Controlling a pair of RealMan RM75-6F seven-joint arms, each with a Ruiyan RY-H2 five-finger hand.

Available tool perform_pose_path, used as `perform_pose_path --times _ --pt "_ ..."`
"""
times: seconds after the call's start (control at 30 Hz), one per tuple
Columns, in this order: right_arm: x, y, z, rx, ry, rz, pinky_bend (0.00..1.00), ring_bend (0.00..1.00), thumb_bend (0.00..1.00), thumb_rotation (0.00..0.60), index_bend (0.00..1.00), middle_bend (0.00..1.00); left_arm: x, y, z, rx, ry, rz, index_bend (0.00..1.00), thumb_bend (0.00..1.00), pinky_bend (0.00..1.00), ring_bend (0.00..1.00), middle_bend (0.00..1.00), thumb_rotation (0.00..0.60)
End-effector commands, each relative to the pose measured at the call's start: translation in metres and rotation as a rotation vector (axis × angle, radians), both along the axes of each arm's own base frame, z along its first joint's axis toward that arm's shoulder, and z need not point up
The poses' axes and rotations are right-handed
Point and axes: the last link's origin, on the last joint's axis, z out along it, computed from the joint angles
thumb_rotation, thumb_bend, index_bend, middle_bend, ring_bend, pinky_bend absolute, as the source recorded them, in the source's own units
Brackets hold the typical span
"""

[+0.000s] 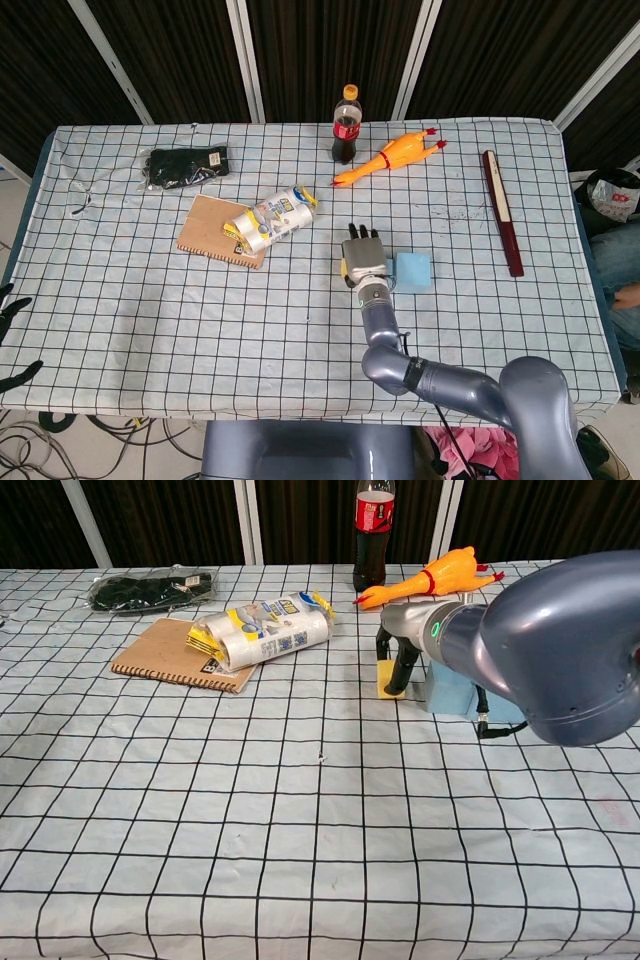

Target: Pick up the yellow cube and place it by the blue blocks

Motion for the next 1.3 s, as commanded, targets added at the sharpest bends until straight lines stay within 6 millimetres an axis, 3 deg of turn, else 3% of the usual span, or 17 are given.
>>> perform_pose_path --times 0.03,1.3 --pt "-0.003 0.000 0.001 0.005 0.008 -0.005 0.09 0.00 0.30 0.600 0.46 0.00 0.000 0.000 0.001 0.004 0.000 0.003 0.19 0.04 0.00 0.00 0.06 0.600" --pt "-0.025 -0.003 0.010 0.021 -0.005 -0.033 0.09 0.00 0.30 0.600 0.44 0.00 -0.001 -0.001 0.004 0.029 0.013 0.024 0.19 0.04 0.00 0.00 0.06 0.600"
